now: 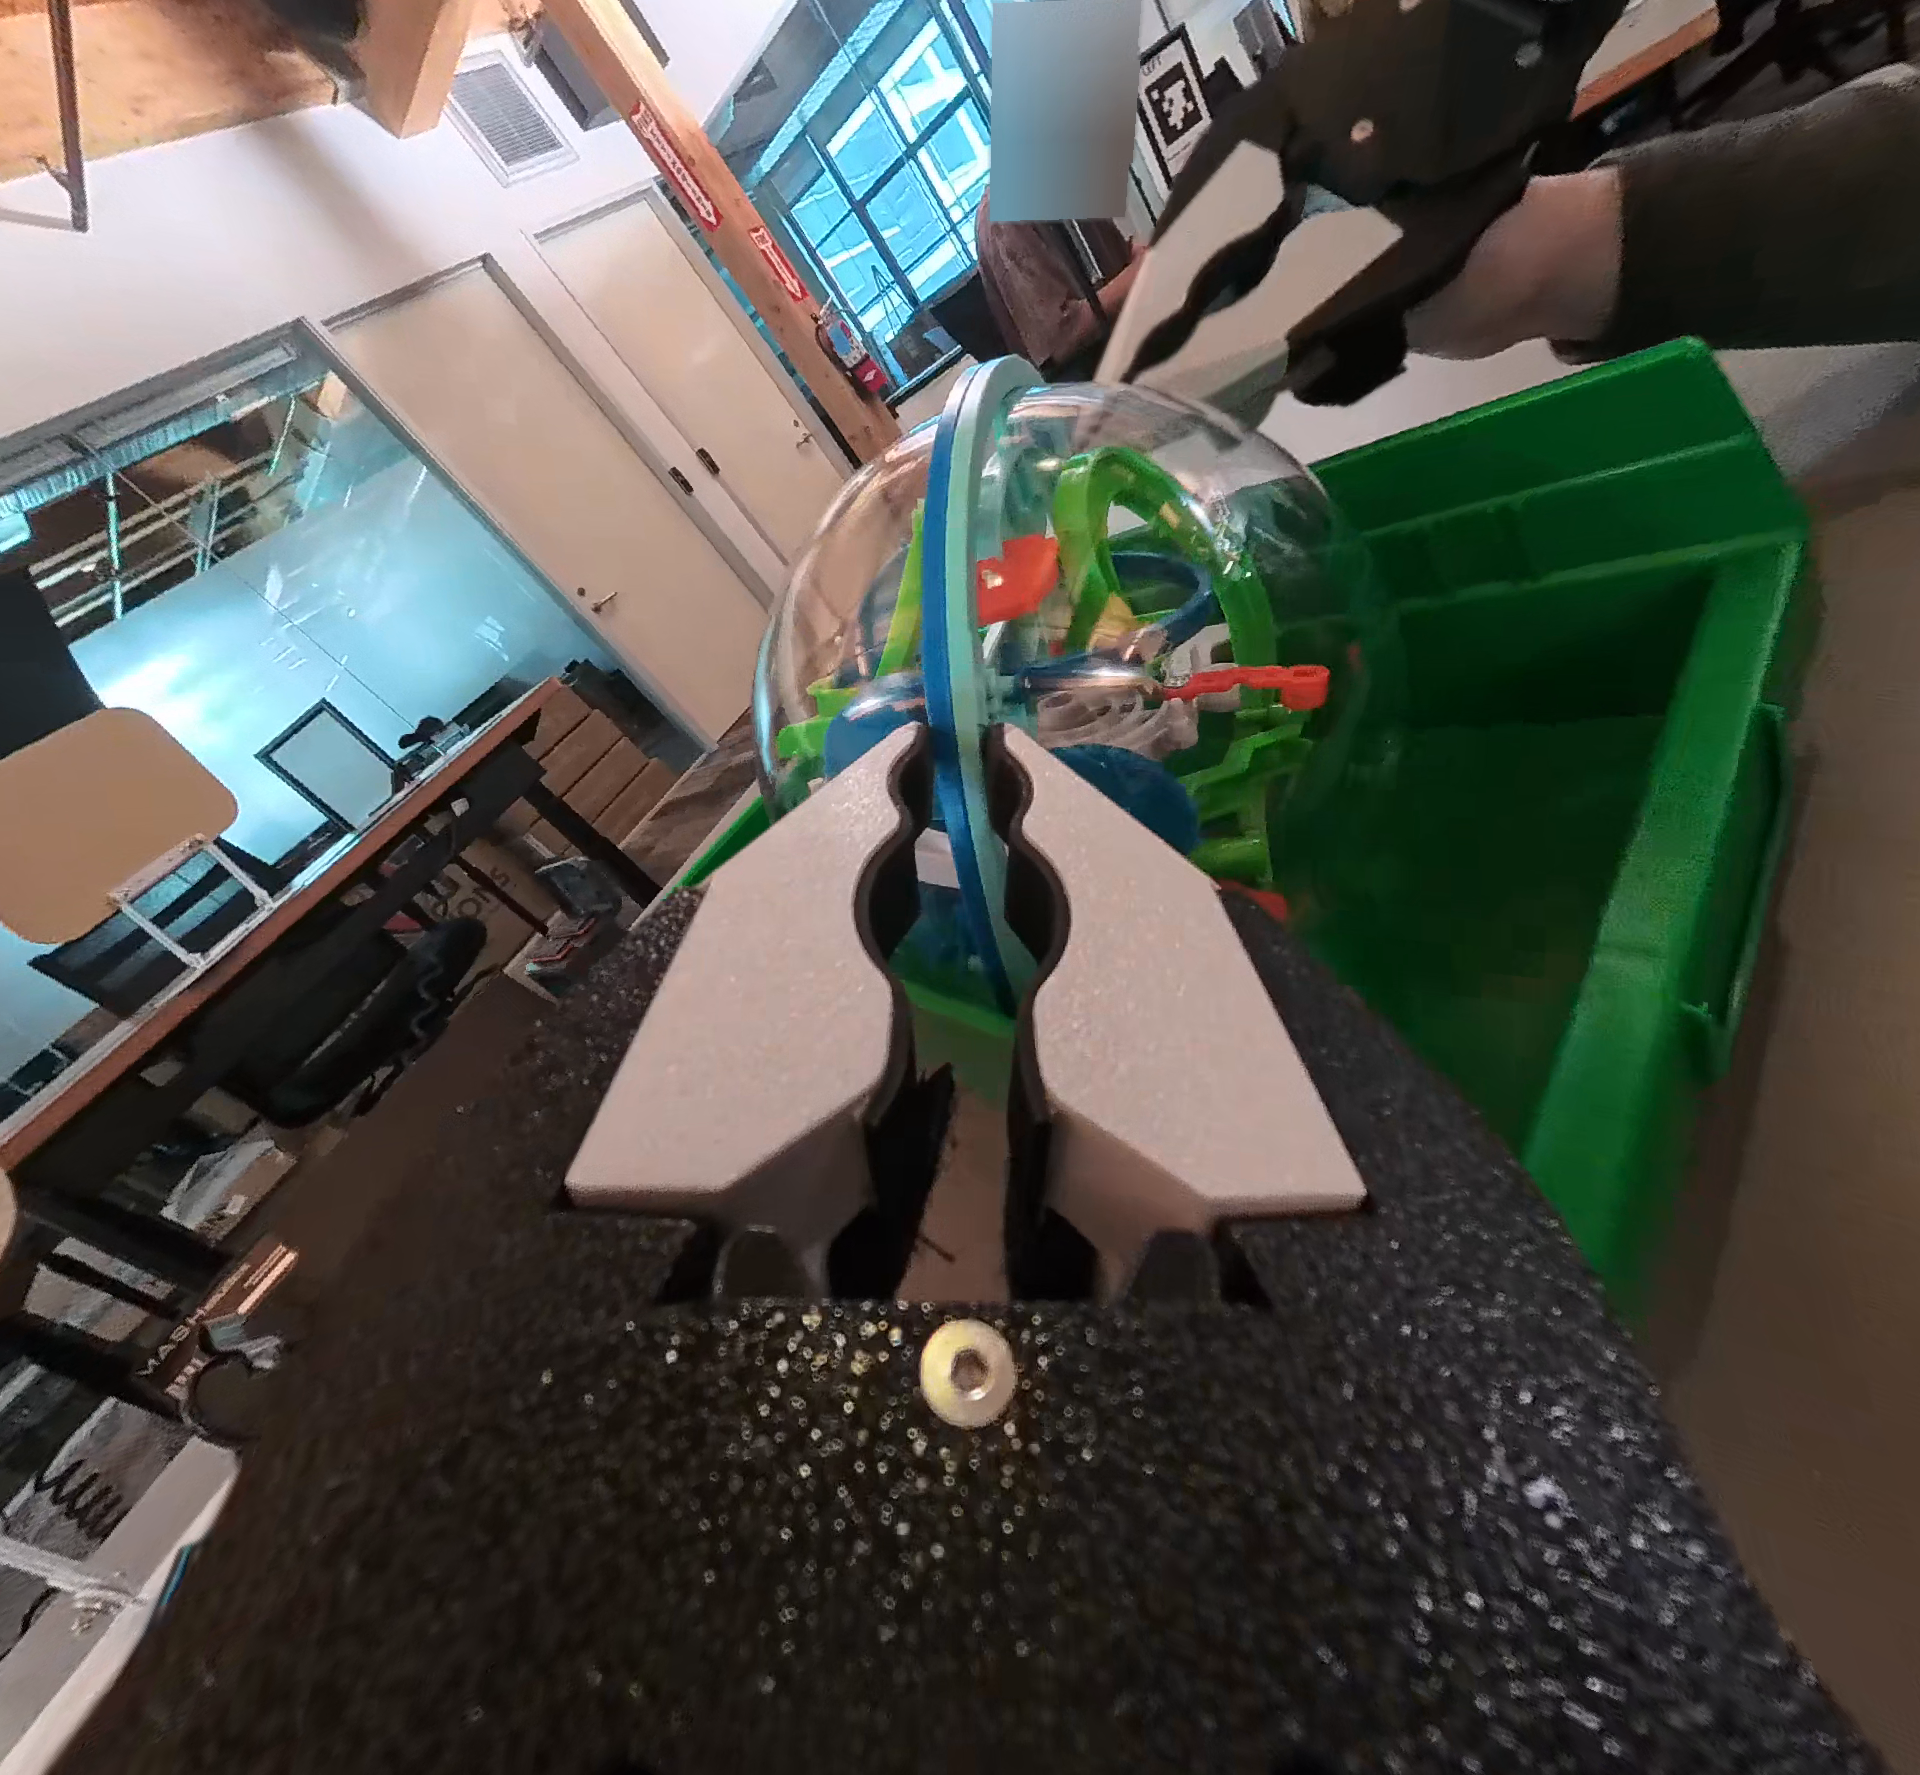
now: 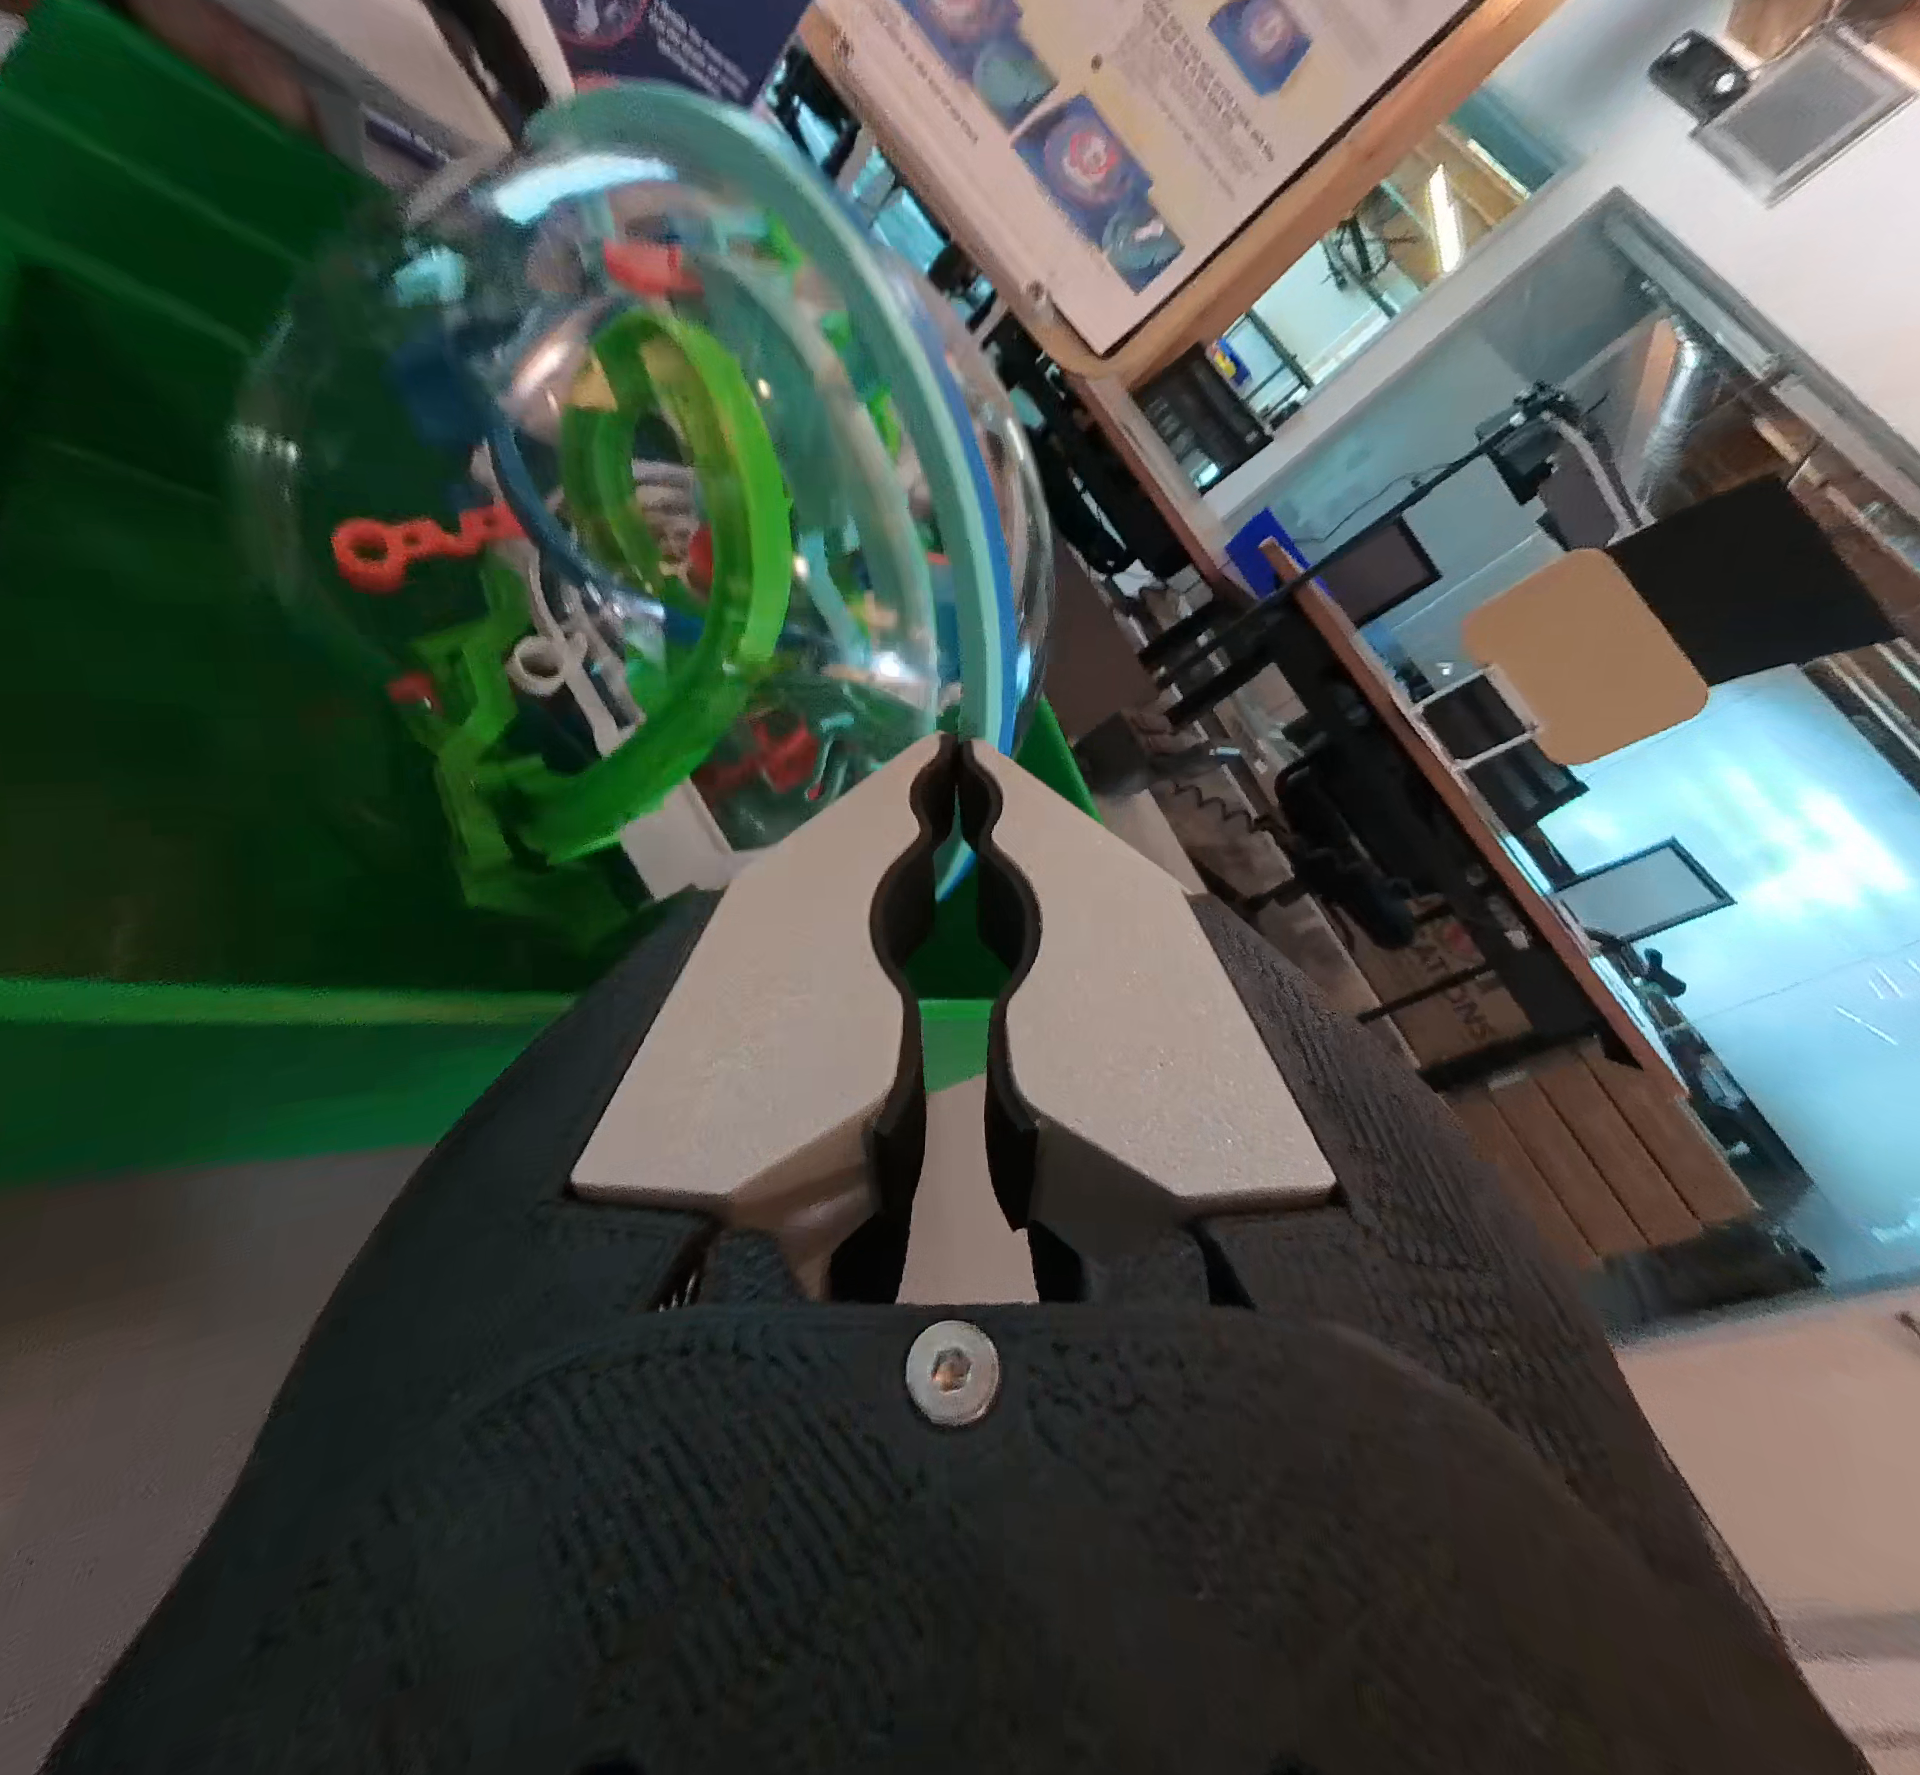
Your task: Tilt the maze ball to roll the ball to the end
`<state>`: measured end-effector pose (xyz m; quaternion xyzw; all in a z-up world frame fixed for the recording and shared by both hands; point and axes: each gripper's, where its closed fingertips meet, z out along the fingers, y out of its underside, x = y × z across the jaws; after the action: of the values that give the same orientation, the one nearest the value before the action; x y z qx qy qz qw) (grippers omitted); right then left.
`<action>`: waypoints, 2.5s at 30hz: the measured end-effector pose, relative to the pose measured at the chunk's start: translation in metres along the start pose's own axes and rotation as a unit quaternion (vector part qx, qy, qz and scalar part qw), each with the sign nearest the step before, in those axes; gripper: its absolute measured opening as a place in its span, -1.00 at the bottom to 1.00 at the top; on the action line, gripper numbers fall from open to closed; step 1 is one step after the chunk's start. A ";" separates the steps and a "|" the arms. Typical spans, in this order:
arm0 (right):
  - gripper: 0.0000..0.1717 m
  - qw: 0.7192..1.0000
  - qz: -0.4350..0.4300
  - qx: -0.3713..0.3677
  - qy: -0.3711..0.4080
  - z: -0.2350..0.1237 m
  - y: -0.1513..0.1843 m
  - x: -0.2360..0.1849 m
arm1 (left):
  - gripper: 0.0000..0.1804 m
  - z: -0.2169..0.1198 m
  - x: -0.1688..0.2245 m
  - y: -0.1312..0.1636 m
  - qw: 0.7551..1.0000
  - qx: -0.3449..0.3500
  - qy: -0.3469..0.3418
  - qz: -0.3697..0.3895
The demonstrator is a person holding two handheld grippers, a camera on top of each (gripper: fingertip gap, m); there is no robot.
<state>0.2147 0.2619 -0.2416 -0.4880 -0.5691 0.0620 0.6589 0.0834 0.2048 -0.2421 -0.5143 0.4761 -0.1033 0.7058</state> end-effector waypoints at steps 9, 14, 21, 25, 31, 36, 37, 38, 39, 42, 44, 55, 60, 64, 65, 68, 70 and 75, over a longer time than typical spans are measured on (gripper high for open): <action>-1.00 0.999 -0.025 0.018 0.028 -0.003 -0.008 0.004 | -0.91 0.005 -0.001 -0.002 1.000 -0.026 -0.014 -0.002; -1.00 0.995 -0.057 0.021 0.075 -0.005 -0.005 0.013 | -0.92 0.020 -0.004 -0.008 0.997 -0.071 -0.026 -0.027; -0.89 0.980 -0.092 0.043 0.168 -0.021 -0.010 0.037 | -0.92 0.033 -0.008 -0.011 0.988 -0.132 -0.014 -0.074; -0.58 0.930 -0.163 0.094 0.317 -0.054 -0.034 0.064 | -0.92 0.040 -0.016 -0.010 0.980 -0.142 -0.025 -0.136; -0.54 0.940 -0.227 0.112 0.229 -0.037 -0.045 0.025 | -0.93 0.043 -0.034 -0.001 0.956 -0.125 -0.052 -0.259; -0.53 0.946 -0.252 0.101 0.178 -0.027 -0.043 0.006 | -0.92 0.044 -0.041 0.004 0.954 -0.134 -0.072 -0.258; -0.53 0.945 -0.253 0.100 0.180 -0.028 -0.042 0.008 | -0.92 0.044 -0.040 0.004 0.956 -0.138 -0.078 -0.247; -0.54 0.945 -0.252 0.099 0.184 -0.028 -0.042 0.009 | -0.92 0.045 -0.040 0.003 0.957 -0.140 -0.081 -0.240; -0.54 0.945 -0.251 0.099 0.186 -0.029 -0.041 0.011 | -0.92 0.045 -0.039 0.003 0.958 -0.139 -0.083 -0.237; -0.57 0.943 -0.252 0.093 0.197 -0.030 -0.039 0.015 | -0.92 0.046 -0.040 0.002 0.957 -0.133 -0.086 -0.243; -0.60 0.940 -0.256 0.089 0.206 -0.031 -0.038 0.017 | -0.92 0.046 -0.040 0.003 0.956 -0.129 -0.086 -0.250; -0.63 0.944 -0.216 0.095 0.230 -0.037 -0.034 0.030 | -0.92 0.044 -0.036 0.001 0.969 -0.142 -0.094 -0.182; -0.60 0.948 -0.084 0.165 0.261 -0.057 -0.027 0.055 | -0.91 0.042 -0.034 0.001 0.979 -0.144 -0.087 -0.111; -0.61 0.946 0.010 0.158 0.283 -0.057 0.009 0.074 | -0.91 0.041 -0.035 0.001 0.985 -0.142 -0.091 -0.049; -0.61 0.947 0.033 0.153 0.282 -0.054 0.018 0.075 | -0.91 0.041 -0.035 0.001 0.986 -0.134 -0.092 -0.038; -0.62 0.949 0.076 0.133 0.275 -0.043 0.042 0.075 | -0.91 0.038 -0.034 0.000 0.990 -0.100 -0.103 -0.012; -0.64 0.952 0.076 0.118 0.274 -0.038 0.052 0.075 | -0.91 0.033 -0.032 -0.001 0.990 -0.078 -0.119 0.007; -0.65 0.956 0.065 0.100 0.267 -0.031 0.060 0.071 | -1.00 0.023 -0.028 -0.002 0.988 -0.057 -0.141 0.039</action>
<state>0.2931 0.3205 -0.2315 -0.4544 -0.3305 0.0284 0.8267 0.0874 0.2367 -0.2239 -0.5439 0.3968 0.0245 0.7390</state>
